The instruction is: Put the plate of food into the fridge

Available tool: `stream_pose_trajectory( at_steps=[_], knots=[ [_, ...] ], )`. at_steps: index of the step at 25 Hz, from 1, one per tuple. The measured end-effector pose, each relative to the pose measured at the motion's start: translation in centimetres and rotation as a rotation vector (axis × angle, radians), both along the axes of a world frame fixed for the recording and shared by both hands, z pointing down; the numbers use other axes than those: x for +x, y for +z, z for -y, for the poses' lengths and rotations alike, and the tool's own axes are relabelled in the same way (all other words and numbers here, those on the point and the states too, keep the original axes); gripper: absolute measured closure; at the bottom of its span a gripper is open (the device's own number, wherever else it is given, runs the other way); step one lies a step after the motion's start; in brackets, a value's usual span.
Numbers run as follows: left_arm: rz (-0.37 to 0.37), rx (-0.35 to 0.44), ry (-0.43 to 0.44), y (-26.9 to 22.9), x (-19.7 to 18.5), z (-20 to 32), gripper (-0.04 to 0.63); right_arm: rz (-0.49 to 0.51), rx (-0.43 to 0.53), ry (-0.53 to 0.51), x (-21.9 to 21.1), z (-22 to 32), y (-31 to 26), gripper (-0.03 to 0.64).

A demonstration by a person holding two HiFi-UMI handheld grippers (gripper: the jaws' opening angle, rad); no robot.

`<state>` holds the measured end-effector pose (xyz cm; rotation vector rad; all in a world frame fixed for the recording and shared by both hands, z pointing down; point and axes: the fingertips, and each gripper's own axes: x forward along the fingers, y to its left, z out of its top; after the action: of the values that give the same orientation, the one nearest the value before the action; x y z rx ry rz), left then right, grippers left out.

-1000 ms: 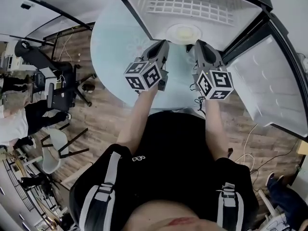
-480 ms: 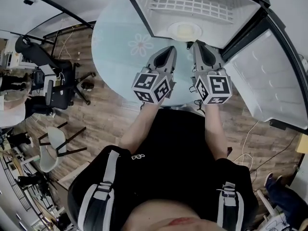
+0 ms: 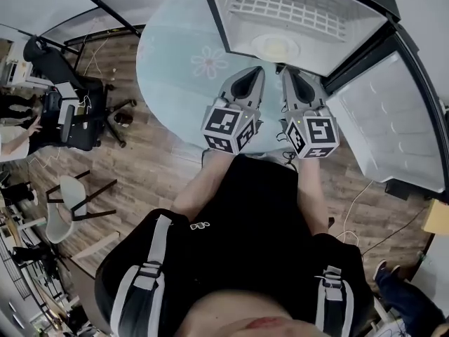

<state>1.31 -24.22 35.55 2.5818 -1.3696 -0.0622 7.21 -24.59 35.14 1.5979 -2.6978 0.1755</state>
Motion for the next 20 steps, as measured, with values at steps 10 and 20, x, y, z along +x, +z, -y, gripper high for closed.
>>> stream_pose_trajectory(
  at_steps=[10, 20],
  knots=[
    [0.009, 0.008, -0.026, -0.6, -1.7, 0.5, 0.595, -0.014, 0.004, -0.026, -2.0, 0.6, -0.3, 0.615],
    [0.024, 0.005, -0.051, -0.2, -1.6, 0.1, 0.595, -0.023, 0.011, -0.04, -1.7, 0.1, 0.0, 0.615]
  ],
)
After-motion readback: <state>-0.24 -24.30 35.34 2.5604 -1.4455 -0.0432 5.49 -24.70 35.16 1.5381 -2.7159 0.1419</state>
